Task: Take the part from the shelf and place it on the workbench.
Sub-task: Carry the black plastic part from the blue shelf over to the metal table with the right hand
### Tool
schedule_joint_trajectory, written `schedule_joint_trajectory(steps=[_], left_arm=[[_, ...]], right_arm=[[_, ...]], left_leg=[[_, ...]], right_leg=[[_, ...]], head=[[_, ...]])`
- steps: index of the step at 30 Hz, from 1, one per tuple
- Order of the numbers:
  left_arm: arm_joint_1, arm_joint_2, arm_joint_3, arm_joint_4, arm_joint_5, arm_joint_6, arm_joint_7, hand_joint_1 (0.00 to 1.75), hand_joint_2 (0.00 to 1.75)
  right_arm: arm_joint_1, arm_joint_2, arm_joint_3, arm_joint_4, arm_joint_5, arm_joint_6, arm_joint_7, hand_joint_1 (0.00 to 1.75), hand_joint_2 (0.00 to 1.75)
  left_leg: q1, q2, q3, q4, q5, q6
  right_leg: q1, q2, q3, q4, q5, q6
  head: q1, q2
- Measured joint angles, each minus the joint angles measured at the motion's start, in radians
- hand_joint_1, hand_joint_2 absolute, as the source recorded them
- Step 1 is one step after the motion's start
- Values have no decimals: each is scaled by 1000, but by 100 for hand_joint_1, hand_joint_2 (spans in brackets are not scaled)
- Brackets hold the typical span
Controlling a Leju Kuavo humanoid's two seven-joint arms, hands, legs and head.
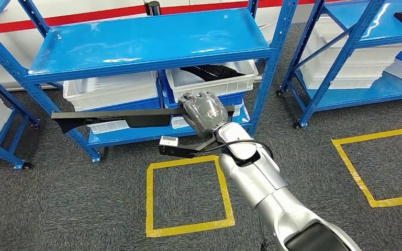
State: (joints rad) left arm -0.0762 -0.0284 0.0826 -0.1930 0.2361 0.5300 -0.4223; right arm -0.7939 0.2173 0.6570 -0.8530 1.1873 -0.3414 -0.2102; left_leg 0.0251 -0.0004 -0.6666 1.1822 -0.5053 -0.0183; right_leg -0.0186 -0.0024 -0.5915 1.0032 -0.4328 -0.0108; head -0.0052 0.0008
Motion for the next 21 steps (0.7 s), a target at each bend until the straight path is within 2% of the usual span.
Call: schedule_joint_trajectory(steps=[2, 3, 6, 7, 8, 10, 11, 12, 13, 14, 16, 17, 18, 19, 20, 21], left_arm=[[-1, 2, 1, 0, 0, 0, 0, 0, 175], [-1, 2, 1, 0, 0, 0, 0, 0, 175], [0, 2, 1, 0, 0, 0, -2, 0, 175], [0, 2, 2, 0, 0, 0, -3, 0, 175], [0, 1, 2, 0, 0, 0, -4, 0, 175], [1, 0, 2, 0, 0, -1, -5, 0, 175], [1, 0, 2, 0, 0, -3, -6, 0, 175], [2, 0, 2, 0, 0, -4, -8, 0, 175], [2, 0, 2, 0, -1, -6, -8, 0, 175], [3, -1, 2, 0, -2, -6, -9, 0, 175], [3, -2, 2, 0, -3, -6, -9, 0, 175], [3, -2, 2, 0, -3, -6, -9, 0, 175], [3, -2, 2, 0, -3, -6, -9, 0, 175], [3, -2, 2, 0, -3, -6, -9, 0, 175], [4, -2, 2, 0, -3, -6, -9, 0, 175], [4, -2, 2, 0, -2, -5, -10, 0, 175]], right_arm=[[-3, 0, 0, 1, 0, 0, 0, 171, 175], [-4, 1, 1, 1, 0, 0, 0, 171, 175], [-6, 1, 1, 2, 0, 0, 2, 171, 175], [-7, 0, 1, 2, 0, 0, 3, 171, 175], [-8, -2, 0, 2, 0, 0, 4, 171, 175], [-8, -8, 0, 2, -1, -1, 6, 171, 175], [-6, -12, 0, 2, -1, -1, 8, 171, 175], [-3, -16, 0, 2, -1, -1, 9, 171, 175], [0, -20, 0, 2, -1, -1, 10, 171, 175], [3, -23, 0, 2, -1, -1, 10, 171, 175], [4, -25, 0, 2, 0, -1, 11, 171, 175], [3, -25, 0, 2, 0, -1, 11, 171, 175], [2, -25, 0, 1, 0, -1, 11, 171, 175], [3, -24, 0, 1, 1, -1, 11, 171, 175], [3, -24, 1, 1, 1, -1, 12, 171, 175], [4, -24, 1, 1, 2, -1, 12, 171, 175]], left_leg=[[-3, -1, 78, -127, 32, 10], [-6, -2, 94, -157, 37, 16], [-11, -1, 90, -170, 49, 38], [-10, 1, 89, -177, 58, 48], [-9, 3, 86, -184, 67, 57], [-9, 5, 75, -190, 80, 68], [-10, 5, 68, -189, 86, 70], [-10, 5, 61, -189, 91, 70], [-11, 5, 54, -188, 96, 69], [-11, 4, 49, -188, 100, 66], [-12, 3, 41, -184, 107, 60], [-14, 3, 37, -181, 109, 56], [-15, 3, 34, -179, 112, 50], [-16, 4, 32, -178, 115, 45], [-16, 4, 30, -178, 119, 39], [-13, 3, 28, -177, 120, 32]], right_leg=[[6, 0, -5, 4, 4, 6], [9, 0, -8, 5, 6, 11], [11, 0, -17, 3, 15, 30], [11, 0, -26, 14, 7, 33], [12, 1, -41, 44, -13, 33], [10, 2, -90, 162, -78, 25], [9, 2, -116, 231, -108, 24], [8, 2, -130, 277, -126, 27], [8, 2, -127, 287, -131, 32], [8, 2, -101, 254, -120, 39], [8, 1, -12, 108, -82, 46], [10, 1, 24, 45, -66, 45], [12, 1, 45, 6, -56, 41], [15, 2, 50, -7, -51, 36], [17, 2, 49, -6, -46, 30], [12, 1, 48, -6, -41, 23]], head=[[0, 0], [0, 0], [1, 0], [2, 0], [4, 0], [6, 0], [7, 0], [7, 0], [8, 0], [8, 0], [9, 0], [9, 0], [9, 0], [9, 0], [9, 0], [9, 0]])
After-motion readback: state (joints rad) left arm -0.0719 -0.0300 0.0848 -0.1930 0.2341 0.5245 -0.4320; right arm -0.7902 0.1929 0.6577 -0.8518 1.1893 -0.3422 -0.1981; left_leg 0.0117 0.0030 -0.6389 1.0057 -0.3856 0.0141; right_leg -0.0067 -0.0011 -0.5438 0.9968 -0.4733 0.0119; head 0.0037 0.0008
